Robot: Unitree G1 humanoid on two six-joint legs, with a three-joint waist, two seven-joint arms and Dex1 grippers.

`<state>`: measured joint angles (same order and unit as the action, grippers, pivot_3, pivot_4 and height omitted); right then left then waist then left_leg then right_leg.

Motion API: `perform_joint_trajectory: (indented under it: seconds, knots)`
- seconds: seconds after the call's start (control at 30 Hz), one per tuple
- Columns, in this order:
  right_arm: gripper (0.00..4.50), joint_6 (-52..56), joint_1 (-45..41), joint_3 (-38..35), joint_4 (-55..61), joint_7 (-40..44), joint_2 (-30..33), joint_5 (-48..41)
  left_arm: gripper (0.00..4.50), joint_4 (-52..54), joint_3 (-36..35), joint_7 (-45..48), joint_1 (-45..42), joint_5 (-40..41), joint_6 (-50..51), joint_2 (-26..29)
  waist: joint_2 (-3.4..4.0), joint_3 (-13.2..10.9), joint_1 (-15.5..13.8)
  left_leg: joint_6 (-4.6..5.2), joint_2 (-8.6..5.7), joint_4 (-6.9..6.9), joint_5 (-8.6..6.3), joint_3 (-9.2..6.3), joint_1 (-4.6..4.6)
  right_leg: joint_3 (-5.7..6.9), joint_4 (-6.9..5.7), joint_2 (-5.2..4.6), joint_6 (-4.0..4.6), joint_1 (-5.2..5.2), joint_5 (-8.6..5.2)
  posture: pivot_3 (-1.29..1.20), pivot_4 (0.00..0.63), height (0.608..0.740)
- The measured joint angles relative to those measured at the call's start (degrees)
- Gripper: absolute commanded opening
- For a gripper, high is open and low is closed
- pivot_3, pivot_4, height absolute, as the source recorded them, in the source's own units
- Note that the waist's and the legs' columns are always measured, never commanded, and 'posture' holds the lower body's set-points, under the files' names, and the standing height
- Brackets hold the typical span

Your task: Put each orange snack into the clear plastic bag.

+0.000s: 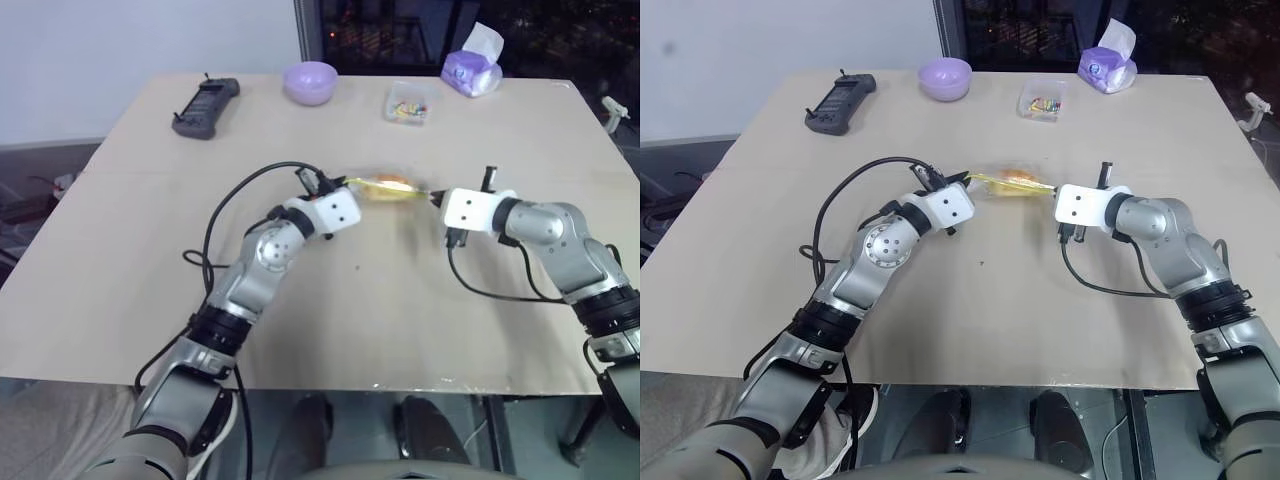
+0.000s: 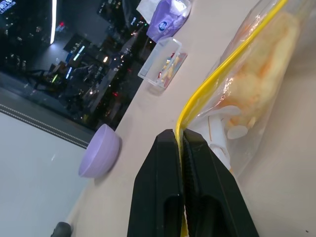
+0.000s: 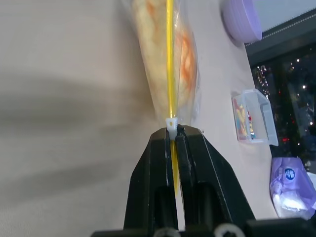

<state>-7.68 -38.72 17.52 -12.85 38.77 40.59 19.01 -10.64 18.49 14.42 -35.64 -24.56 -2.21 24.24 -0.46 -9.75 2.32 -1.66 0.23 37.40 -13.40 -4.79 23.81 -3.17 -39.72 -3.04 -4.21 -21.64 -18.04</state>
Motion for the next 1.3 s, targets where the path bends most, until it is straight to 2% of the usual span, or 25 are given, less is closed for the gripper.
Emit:
perform_joint_trajectory:
  seconds: [0.23, 0.33, 0.4, 0.5, 0.67, 0.77, 0.93, 1.0, 1.03, 1.1, 1.13, 1.17, 1.23, 1.3]
  knots:
    - [0.02, 1.2, -1.0, -0.6, -1.0, -2.1, -0.7, -0.8, 0.00, -1.7, 0.0, 0.0, -1.0, 1.6, -0.1, -0.6, 0.00, 0.0, 0.0, 0.00, 0.00, 0.01, 0.00, 0.00, -0.01, 0.00, -0.02, 0.00, 0.00, 0.00, 0.00, 0.00, 0.150, 0.740]
    - [0.02, 1.0, -5.7, -1.6, -4.8, -7.2, -2.2, -0.3, 0.00, -6.9, -0.4, -1.9, -8.2, 1.5, -0.1, -1.9, -0.07, -0.2, 0.0, 0.00, -0.02, 0.05, 0.01, -0.03, 0.06, 0.03, -0.09, 0.00, 0.00, -0.07, 0.01, 0.00, 0.150, 0.740]
    - [0.02, 0.9, -9.3, -4.0, -5.6, -10.1, -2.4, -0.4, 0.00, -6.7, -2.9, -3.4, -14.1, 2.2, -0.1, -2.9, -0.08, -0.2, -0.1, -0.16, -0.02, 0.03, 0.09, -0.02, 0.06, 0.03, 0.00, -0.01, 0.00, -0.04, 0.00, 0.00, 0.150, 0.740]
    - [0.02, 1.1, -10.9, -6.7, -4.1, -10.7, -1.8, -1.4, 0.00, -4.0, -4.4, -3.2, -15.9, 2.8, -0.3, -3.2, -0.06, -0.1, 0.0, -0.16, -0.02, -0.21, 0.10, 0.00, 0.07, 0.02, 0.37, -0.04, 0.00, 0.00, 0.00, 0.00, 0.150, 0.740]
    - [0.02, 4.1, -4.6, -7.2, 2.8, -5.6, -0.2, -5.1, 0.00, 0.1, -4.0, 1.6, -6.9, 3.6, -0.8, -1.2, -0.05, -0.1, 0.4, -0.16, 0.01, -0.34, 0.09, 0.03, 0.12, -0.02, 0.54, -0.04, 0.00, -0.07, 0.00, 0.00, 0.150, 0.740]
    - [0.02, 8.6, 1.1, -7.3, 9.9, 0.9, 2.6, -8.4, 0.00, 4.2, -3.9, 4.9, -1.8, 4.3, -0.8, 0.5, -0.05, -0.1, 0.0, -0.15, -0.01, -0.28, 0.09, -0.02, 0.14, 0.02, 0.51, -0.05, 0.00, -0.03, 0.01, 0.00, 0.150, 0.740]
    - [0.02, 19.8, 18.0, -7.7, 24.4, 11.3, 7.1, -16.8, 0.00, 13.1, -2.0, 14.4, 11.0, 8.1, 0.8, 3.7, -0.05, -0.1, -0.4, 0.10, -0.02, -0.16, -0.06, -0.07, 0.13, 0.06, 0.39, -0.08, 0.00, 0.05, 0.01, 0.00, 0.150, 0.740]
    - [0.00, 24.2, 21.4, -8.1, 28.2, 13.2, 8.6, -19.0, 0.68, 17.0, -2.0, 17.9, 15.4, 10.1, 3.0, 4.5, -0.04, -0.1, -0.3, 0.13, -0.02, -0.06, -0.08, -0.03, 0.03, -0.01, 0.17, -0.06, 0.00, 0.04, 0.00, 0.00, 0.150, 0.740]
    - [0.33, 25.9, 22.4, -8.9, 29.1, 13.5, 9.2, -19.5, 0.93, 18.2, -2.4, 18.4, 16.6, 10.4, 3.9, 5.2, -0.04, -0.1, -0.1, 0.14, 0.00, -0.04, -0.08, -0.04, -0.06, -0.01, -0.01, -0.03, 0.00, 0.06, 0.00, 0.00, 0.150, 0.740]
    - [0.98, 27.9, 23.5, -10.6, 29.2, 13.5, 10.2, -19.9, 1.78, 19.8, -4.6, 19.4, 18.3, 11.5, 6.1, 6.6, -0.04, -0.1, -0.1, 0.14, 0.03, -0.04, -0.08, -0.05, -0.17, -0.01, -0.15, 0.02, 0.01, 0.07, 0.00, 0.00, 0.150, 0.740]
    - [1.55, 28.8, 23.7, -11.8, 29.3, 13.5, 10.2, -20.5, 2.30, 20.9, -6.2, 20.2, 19.0, 12.4, 7.5, 7.0, -0.04, -0.1, -0.1, 0.14, 0.07, -0.03, -0.08, -0.07, -0.20, 0.01, -0.17, 0.08, 0.01, 0.09, 0.00, 0.00, 0.150, 0.740]
    - [1.68, 28.9, 23.7, -11.9, 29.3, 13.5, 10.2, -20.6, 2.44, 20.9, -6.2, 20.2, 19.1, 12.5, 7.6, 7.0, -0.04, -0.1, -0.1, 0.14, 0.07, -0.03, -0.08, -0.08, -0.21, 0.02, -0.18, 0.08, 0.01, 0.10, 0.00, 0.00, 0.150, 0.740]
    - [2.66, 30.0, 25.2, -13.4, 30.7, 14.5, 10.6, -22.5, 3.38, 24.3, -7.8, 22.6, 20.7, 16.0, 11.1, 7.1, -0.04, -0.1, -0.1, 0.14, 0.07, 0.00, -0.08, -0.10, -0.10, 0.05, -0.10, 0.07, 0.01, 0.09, 0.00, 0.00, 0.150, 0.740]
    - [2.66, 30.4, 26.7, -15.0, 31.2, 16.0, 11.4, -24.6, 3.38, 26.2, -9.1, 25.2, 22.6, 19.8, 14.4, 7.6, -0.05, -0.1, -0.1, 0.14, 0.07, 0.00, -0.08, -0.08, -0.02, 0.04, -0.02, 0.05, 0.01, 0.06, 0.00, 0.00, 0.150, 0.740]
